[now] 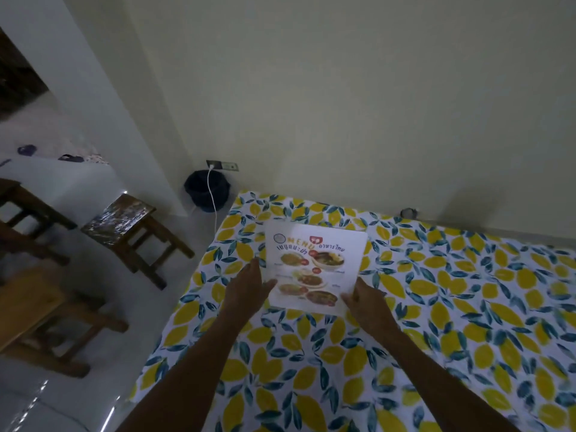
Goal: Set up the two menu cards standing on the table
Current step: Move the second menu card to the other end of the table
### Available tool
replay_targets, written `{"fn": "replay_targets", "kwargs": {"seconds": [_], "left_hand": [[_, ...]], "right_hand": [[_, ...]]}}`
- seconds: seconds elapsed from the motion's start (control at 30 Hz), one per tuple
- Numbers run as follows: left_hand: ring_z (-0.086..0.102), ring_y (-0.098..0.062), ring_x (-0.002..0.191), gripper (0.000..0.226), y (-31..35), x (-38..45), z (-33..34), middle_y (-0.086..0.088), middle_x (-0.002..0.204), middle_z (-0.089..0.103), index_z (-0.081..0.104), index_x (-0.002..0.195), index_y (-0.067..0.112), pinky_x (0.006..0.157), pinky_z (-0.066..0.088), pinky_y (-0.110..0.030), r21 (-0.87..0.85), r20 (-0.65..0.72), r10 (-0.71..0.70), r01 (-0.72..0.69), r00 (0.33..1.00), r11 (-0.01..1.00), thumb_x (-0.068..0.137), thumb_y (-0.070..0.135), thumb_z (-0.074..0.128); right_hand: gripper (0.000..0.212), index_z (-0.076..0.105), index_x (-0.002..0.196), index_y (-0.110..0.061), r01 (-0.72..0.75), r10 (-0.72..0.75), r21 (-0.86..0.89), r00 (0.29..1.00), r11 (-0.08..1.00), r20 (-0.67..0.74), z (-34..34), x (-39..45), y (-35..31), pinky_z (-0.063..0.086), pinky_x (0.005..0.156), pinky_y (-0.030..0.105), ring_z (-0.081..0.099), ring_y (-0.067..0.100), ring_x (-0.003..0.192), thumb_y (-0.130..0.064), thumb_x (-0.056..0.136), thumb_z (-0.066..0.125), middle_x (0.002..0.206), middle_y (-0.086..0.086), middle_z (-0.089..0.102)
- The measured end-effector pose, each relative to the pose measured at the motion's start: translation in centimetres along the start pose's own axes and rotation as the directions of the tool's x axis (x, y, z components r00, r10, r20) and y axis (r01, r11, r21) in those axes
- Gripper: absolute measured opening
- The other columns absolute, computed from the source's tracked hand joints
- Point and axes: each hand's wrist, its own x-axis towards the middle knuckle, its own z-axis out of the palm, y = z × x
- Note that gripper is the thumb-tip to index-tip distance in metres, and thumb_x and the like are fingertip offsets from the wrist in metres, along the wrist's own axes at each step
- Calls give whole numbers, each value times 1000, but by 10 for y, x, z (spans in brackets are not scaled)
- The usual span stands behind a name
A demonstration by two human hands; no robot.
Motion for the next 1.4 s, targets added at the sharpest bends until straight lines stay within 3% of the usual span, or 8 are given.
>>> {"fn": "replay_targets", "kwargs": {"seconds": [0.17, 0.33, 0.47, 0.57, 0.7, 0.97, 1.07, 1.4], "left_hand": [[67, -27, 93, 32, -3, 33, -19, -8, 101, 71, 59, 113, 12, 69, 44, -31, -186, 18, 128, -122, 992, 975, 93, 36, 62], [65, -21, 77, 28, -12, 86, -61, -5, 90, 70, 61, 104, 11, 65, 50, -35, -196, -50, 166, -172, 985, 965, 91, 35, 65], [69, -18, 84, 31, -38, 156, -90, 0, 99, 73, 62, 105, 20, 74, 57, -42, -211, -43, 190, -195, 981, 958, 88, 47, 61], [71, -14, 94, 44, -78, 233, -87, 7, 110, 74, 60, 119, 32, 81, 59, -45, -300, -17, 240, -234, 971, 925, 84, 59, 58], [70, -18, 97, 34, -76, 273, -127, 5, 106, 74, 64, 119, 29, 88, 57, -41, -359, 31, 228, -202, 973, 911, 87, 40, 66], [72, -18, 84, 52, -117, 359, -105, 0, 101, 76, 61, 113, 25, 75, 60, -46, -320, 51, 300, -268, 953, 908, 78, 64, 55], [71, -22, 80, 41, -109, 351, -110, -4, 98, 75, 61, 108, 17, 72, 59, -45, -306, 31, 270, -248, 962, 919, 86, 52, 59], [69, -24, 84, 31, -105, 345, -108, -6, 100, 73, 59, 105, 13, 67, 51, -33, -241, -6, 270, -263, 963, 934, 93, 41, 59]], "right_hand": [[32, 43, 68, -20, 9, -8, 13, 997, 1000, -76, 5, 14, -5, 33, 47, 26, 48, 11, 49, -28, 88, 67, 54, -2, 44], [32, 46, 70, -15, 31, -27, 28, 992, 999, -120, 3, 66, -45, 40, 48, 32, 51, 16, 50, -32, 90, 64, 56, 6, 50], [24, 51, 84, -12, 79, -79, -9, 987, 997, -139, 10, 130, -88, 37, 48, 24, 51, 9, 53, -32, 90, 64, 60, -2, 51], [29, 57, 91, -6, 50, -60, -71, 986, 996, -157, 20, 181, -115, 36, 49, 25, 59, 20, 60, -34, 89, 64, 64, 1, 56], [32, 57, 91, -3, 7, -24, -96, 984, 995, -177, 39, 236, -142, 43, 54, 36, 59, 27, 64, -34, 89, 64, 68, 12, 62], [29, 56, 96, -5, -122, 107, -82, 979, 989, -171, 67, 289, -160, 42, 57, 33, 59, 29, 66, -34, 90, 62, 69, 8, 63], [29, 46, 82, -9, -157, 147, -32, 965, 987, -219, 75, 293, -161, 32, 55, 31, 46, 23, 56, -31, 91, 62, 56, -3, 43], [36, 48, 83, -3, -155, 148, -14, 961, 988, -234, 80, 287, -159, 41, 54, 38, 58, 33, 63, -36, 91, 61, 70, 17, 61]]}}
